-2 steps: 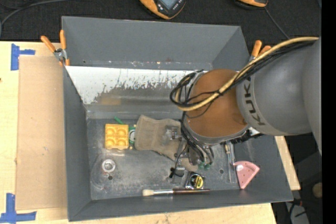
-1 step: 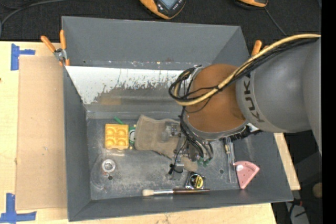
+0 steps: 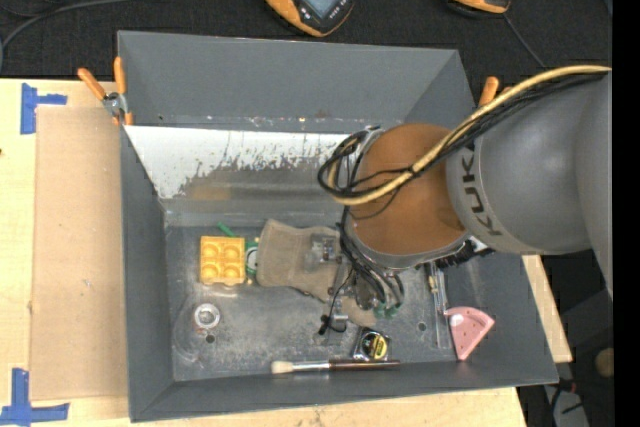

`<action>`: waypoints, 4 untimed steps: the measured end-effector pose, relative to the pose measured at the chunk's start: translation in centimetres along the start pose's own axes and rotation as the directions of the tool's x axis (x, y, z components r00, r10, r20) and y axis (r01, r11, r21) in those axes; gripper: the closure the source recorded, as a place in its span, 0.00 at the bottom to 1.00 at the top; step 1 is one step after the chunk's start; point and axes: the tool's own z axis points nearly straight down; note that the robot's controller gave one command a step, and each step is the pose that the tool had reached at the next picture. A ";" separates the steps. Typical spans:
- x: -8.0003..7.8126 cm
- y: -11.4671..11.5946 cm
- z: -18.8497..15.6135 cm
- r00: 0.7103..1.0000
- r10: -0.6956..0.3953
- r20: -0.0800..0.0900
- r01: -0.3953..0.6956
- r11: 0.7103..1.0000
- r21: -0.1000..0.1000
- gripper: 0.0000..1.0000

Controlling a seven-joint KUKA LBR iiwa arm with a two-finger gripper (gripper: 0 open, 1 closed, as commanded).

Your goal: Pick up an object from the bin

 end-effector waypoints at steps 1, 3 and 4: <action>-1.0 -1.3 1.9 0.995 0.095 -0.004 -0.095 0.995 0.002 0.00; 1.7 -9.1 4.4 0.986 0.167 -0.006 -0.167 0.986 0.001 0.00; -3.6 -3.7 0.8 0.993 0.120 0.005 -0.120 0.993 -0.004 0.00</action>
Offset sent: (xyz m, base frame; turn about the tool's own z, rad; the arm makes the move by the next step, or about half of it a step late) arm 0.0140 -0.0479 -0.0378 -0.1751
